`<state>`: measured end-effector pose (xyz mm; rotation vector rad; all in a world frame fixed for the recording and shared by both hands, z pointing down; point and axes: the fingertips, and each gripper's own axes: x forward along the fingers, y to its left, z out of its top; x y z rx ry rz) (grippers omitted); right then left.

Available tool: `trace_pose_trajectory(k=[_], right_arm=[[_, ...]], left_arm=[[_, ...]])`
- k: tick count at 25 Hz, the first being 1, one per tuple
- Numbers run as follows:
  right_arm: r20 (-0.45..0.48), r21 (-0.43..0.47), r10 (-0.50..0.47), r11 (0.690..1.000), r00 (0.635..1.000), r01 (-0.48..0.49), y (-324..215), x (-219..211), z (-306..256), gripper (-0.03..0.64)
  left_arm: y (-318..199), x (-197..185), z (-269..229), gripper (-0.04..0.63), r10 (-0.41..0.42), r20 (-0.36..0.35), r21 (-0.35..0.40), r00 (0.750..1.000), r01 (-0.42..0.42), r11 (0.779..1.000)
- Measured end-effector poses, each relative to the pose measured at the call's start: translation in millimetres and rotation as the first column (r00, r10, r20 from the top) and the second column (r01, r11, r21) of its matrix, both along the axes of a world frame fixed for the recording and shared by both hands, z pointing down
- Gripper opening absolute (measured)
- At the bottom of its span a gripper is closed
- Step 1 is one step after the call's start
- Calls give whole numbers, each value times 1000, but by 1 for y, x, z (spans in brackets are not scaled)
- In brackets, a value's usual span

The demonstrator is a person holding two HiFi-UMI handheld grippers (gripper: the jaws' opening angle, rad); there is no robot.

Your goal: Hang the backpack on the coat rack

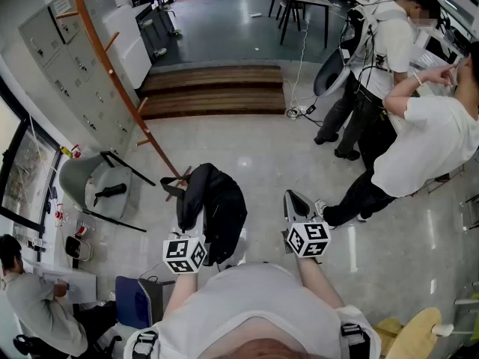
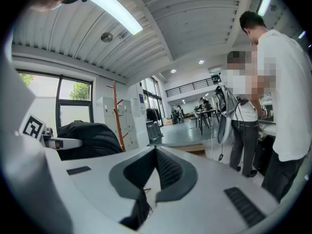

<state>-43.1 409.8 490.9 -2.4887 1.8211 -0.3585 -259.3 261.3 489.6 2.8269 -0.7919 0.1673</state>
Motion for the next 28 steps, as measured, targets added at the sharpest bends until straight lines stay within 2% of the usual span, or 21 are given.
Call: trace_pose_trajectory(k=[11,19,28], right_arm=[[-3,-16,-13,1000,1000,13,-12,-5,5,8],[17,2,66,998,998,-66,-22,-9,8,8],[2,-20,90,996,996,-90,-48,-30,20,8]], left_arm=[[-5,-7,5,77,8,12,-1,1000,-8,1000],[-21,-22,10,77,25,-2,-8,1000,-25,1000],[-51,-38,21,77,59,4,-4,998,-59,998]])
